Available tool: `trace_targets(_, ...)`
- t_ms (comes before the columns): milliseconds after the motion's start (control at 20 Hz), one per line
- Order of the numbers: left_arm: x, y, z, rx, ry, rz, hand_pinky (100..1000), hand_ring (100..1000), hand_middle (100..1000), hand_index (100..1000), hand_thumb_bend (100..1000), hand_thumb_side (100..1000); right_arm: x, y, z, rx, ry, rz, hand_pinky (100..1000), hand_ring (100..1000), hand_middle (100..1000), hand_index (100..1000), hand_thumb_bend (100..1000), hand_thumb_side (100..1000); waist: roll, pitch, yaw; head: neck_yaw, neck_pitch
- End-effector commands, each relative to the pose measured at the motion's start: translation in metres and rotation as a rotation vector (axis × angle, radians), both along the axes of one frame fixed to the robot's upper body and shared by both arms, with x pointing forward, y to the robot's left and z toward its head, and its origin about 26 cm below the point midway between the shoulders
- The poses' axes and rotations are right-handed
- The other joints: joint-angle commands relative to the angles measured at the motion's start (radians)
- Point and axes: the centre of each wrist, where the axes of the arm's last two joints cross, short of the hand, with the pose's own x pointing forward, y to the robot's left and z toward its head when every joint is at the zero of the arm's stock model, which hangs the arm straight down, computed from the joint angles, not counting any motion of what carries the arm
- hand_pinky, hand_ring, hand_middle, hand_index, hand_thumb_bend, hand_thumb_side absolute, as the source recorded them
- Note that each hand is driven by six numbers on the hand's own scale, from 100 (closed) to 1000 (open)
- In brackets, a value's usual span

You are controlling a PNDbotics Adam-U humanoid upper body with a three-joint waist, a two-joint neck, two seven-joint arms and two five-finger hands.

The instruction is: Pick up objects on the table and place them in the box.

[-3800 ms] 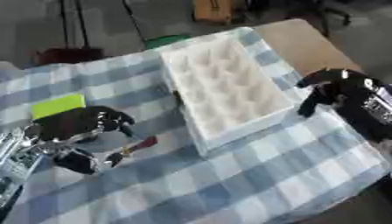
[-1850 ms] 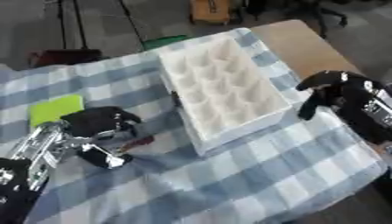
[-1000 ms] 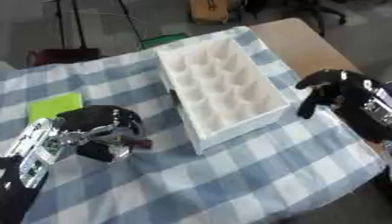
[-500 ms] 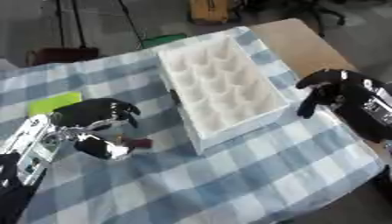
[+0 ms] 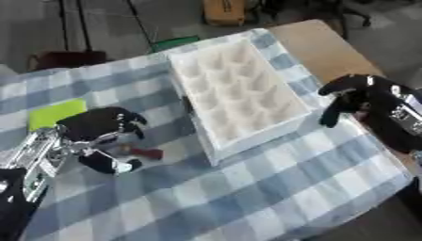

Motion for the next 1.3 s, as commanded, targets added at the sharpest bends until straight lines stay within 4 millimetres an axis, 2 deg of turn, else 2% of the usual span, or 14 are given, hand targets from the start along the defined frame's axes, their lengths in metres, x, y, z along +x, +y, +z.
trace_targets(50,0.0033,0.0045,0.0101,-0.032,-0.046,0.025,912,855,818,734,246,319,-0.0017,-0.0002,0.0061,-0.012,-0.023,0.002,577,521,752,817,100,768,-0.004,-0.015,-0.002,-0.004,0.005)
trace_targets(100,0.0036,0.0048,0.0100,-0.046,-0.053,0.034,900,840,803,720,205,301,-0.0017,-0.0001,0.0061,-0.012,-0.023,0.003,577,521,752,817,100,768,-0.004,-0.014,-0.002,-0.004,0.005)
trace_targets(350,0.0045,0.0054,0.0082,-0.089,-0.082,0.055,893,831,792,709,189,292,-0.0017,-0.0001,0.0061,-0.011,-0.024,0.002,577,521,752,817,100,768,-0.005,-0.013,-0.004,-0.003,0.005)
trace_targets(450,0.0046,0.0051,0.0060,-0.076,-0.076,0.052,899,837,798,709,213,310,-0.0017,0.0001,0.0062,-0.011,-0.024,0.003,577,521,752,817,100,767,-0.005,-0.013,-0.005,-0.003,0.005)
trace_targets(500,0.0046,0.0049,0.0048,-0.060,-0.069,0.046,913,855,816,726,288,346,-0.0017,0.0001,0.0062,-0.011,-0.024,0.003,577,520,752,817,100,767,-0.005,-0.013,-0.005,-0.003,0.005)
trace_targets(550,0.0046,0.0048,0.0043,-0.037,-0.058,0.037,913,855,816,726,288,346,-0.0017,0.0001,0.0061,-0.012,-0.024,0.003,577,520,752,817,100,767,-0.005,-0.013,-0.005,-0.003,0.005)
trace_targets(600,0.0046,0.0048,0.0041,-0.017,-0.050,0.029,928,872,835,748,364,385,-0.0017,0.0001,0.0062,-0.012,-0.024,0.002,577,520,752,817,100,766,-0.005,-0.013,-0.005,-0.003,0.005)
trace_targets(750,0.0049,0.0052,0.0056,0.035,-0.031,0.008,929,873,836,750,371,389,-0.0018,0.0000,0.0062,-0.012,-0.024,0.002,577,520,752,817,100,766,-0.005,-0.013,-0.005,-0.004,0.005)
trace_targets(800,0.0049,0.0053,0.0059,0.047,-0.027,0.003,937,882,845,758,431,422,-0.0018,0.0001,0.0062,-0.012,-0.024,0.003,577,520,752,818,100,766,-0.005,-0.013,-0.005,-0.004,0.005)
trace_targets(1200,0.0076,0.0081,0.0084,0.076,-0.039,0.003,934,877,829,729,342,393,-0.0016,0.0005,0.0062,-0.011,-0.024,0.006,577,520,752,818,100,764,-0.006,-0.014,-0.008,-0.004,0.006)
trace_targets(1300,0.0082,0.0090,0.0082,0.084,-0.038,0.005,941,884,836,724,358,412,-0.0015,0.0006,0.0062,-0.012,-0.024,0.007,577,520,752,818,100,762,-0.006,-0.014,-0.008,-0.003,0.006)
